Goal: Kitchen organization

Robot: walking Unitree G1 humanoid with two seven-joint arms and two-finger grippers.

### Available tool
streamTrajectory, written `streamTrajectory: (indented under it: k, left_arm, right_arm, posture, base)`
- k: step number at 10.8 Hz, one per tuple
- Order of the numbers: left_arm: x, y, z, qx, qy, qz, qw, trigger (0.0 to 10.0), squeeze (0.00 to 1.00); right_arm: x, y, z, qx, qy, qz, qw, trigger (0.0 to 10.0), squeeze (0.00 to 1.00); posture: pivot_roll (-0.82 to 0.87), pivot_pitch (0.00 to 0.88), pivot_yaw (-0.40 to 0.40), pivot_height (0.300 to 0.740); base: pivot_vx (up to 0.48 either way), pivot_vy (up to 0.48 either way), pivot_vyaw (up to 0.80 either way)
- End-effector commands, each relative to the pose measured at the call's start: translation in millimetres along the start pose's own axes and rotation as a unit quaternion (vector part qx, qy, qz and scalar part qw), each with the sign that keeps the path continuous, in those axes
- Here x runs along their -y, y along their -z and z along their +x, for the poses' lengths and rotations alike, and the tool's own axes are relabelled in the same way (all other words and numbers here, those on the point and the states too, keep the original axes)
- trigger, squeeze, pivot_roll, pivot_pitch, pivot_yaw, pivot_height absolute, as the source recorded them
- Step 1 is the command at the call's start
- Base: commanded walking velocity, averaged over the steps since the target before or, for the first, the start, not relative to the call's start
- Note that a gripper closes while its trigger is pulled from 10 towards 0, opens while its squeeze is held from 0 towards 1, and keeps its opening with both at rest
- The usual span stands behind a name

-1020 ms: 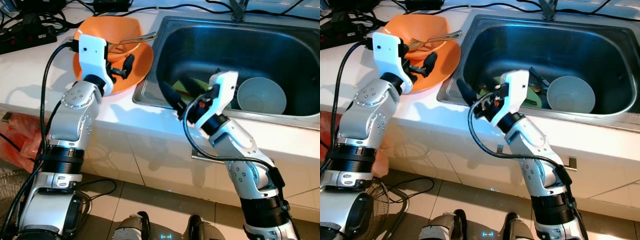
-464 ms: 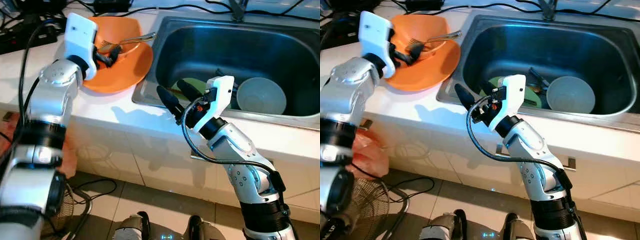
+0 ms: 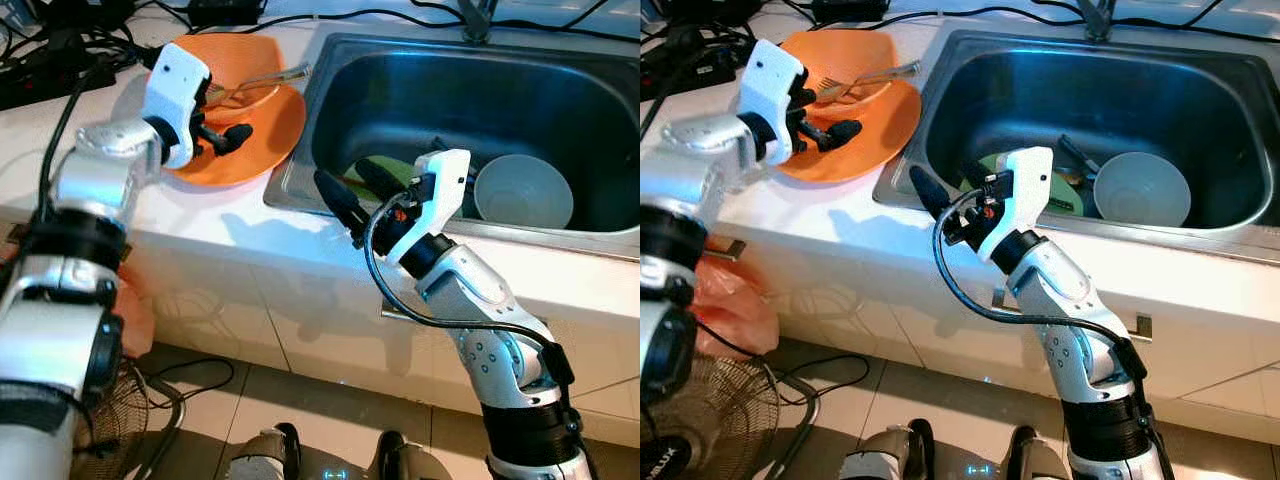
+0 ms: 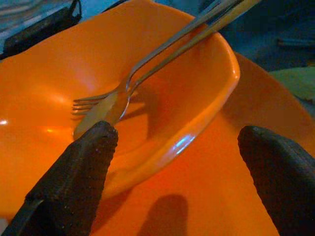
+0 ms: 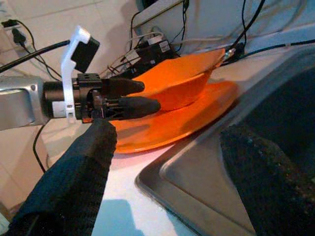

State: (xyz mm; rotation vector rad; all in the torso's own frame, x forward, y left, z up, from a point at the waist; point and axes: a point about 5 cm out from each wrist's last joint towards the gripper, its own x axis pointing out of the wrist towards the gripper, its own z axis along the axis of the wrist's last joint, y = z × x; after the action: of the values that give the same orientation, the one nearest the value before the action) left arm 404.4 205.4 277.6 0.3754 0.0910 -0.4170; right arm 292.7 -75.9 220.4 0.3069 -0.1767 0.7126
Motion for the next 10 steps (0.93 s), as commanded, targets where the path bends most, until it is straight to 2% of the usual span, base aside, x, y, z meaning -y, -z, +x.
streamTrajectory:
  k: [1, 4, 10]
  left_arm:
    - [-7.9, -0.5, -2.7, -0.010, -0.003, 0.011, 1.000, 10.0, 0.00]
    - [-20.1, -4.9, -6.5, -0.030, 0.007, 0.027, 0.999, 10.0, 0.00]
    - [-22.6, -9.4, -14.7, -0.082, 0.116, 0.070, 0.987, 10.0, 0.00]
  right_arm:
    - [-2.9, -1.8, -0.6, 0.001, -0.004, 0.002, 1.000, 10.0, 0.00]
    - [-3.4, -2.0, -0.5, -0.003, -0.011, 0.003, 1.000, 10.0, 0.00]
    - [0.8, -1.8, -3.0, -0.014, -0.012, -0.006, 1.000, 10.0, 0.00]
  posture:
    - [0.12, 0.187, 0.100, 0.740]
    - [0.12, 0.189, 0.097, 0.740]
    - [0.13, 0.187, 0.099, 0.740]
  base:
    - [0.000, 0.000, 0.00]
    - [0.000, 0.000, 0.00]
    - [0.000, 0.000, 0.00]
